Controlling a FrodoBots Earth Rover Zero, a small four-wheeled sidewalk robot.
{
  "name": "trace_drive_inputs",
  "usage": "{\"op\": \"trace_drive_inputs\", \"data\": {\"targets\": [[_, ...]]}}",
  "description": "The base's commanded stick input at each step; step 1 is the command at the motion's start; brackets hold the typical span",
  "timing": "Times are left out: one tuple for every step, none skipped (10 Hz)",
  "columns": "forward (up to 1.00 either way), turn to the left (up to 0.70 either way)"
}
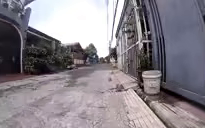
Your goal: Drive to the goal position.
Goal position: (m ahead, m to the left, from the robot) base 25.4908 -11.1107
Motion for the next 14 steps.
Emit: {"op": "trace_drive_inputs", "data": {"targets": [[0.00,0.45],[0.00,0.45],[0.00,0.45],[0.00,0.45],[0.00,0.45],[0.00,0.45],[0.00,0.24],[0.00,0.00],[0.00,0.00],[0.00,-0.11],[0.00,-0.45],[0.00,-0.45],[0.00,-0.45],[0.00,-0.45]]}}
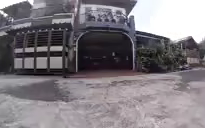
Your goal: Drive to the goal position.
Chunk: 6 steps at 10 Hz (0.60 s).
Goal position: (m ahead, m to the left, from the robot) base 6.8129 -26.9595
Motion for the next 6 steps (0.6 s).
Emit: {"op": "trace_drive_inputs", "data": {"targets": [[0.00,-0.02],[0.00,0.00],[0.00,0.00],[0.00,0.00],[0.00,0.00],[0.00,-0.45]]}}
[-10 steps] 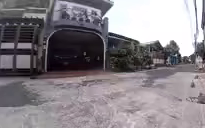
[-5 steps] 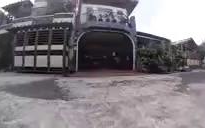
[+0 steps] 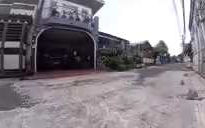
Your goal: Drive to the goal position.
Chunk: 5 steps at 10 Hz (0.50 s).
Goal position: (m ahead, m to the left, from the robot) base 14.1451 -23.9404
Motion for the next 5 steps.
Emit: {"op": "trace_drive_inputs", "data": {"targets": [[0.00,-0.45],[0.00,-0.39],[0.00,-0.01],[0.00,0.00],[0.00,0.00]]}}
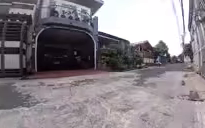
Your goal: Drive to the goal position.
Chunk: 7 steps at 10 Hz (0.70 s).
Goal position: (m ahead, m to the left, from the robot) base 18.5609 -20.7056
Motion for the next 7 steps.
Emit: {"op": "trace_drive_inputs", "data": {"targets": [[0.30,0.00],[0.30,0.00],[0.30,0.00],[0.30,0.00],[0.30,0.00],[0.12,0.00],[0.00,0.00]]}}
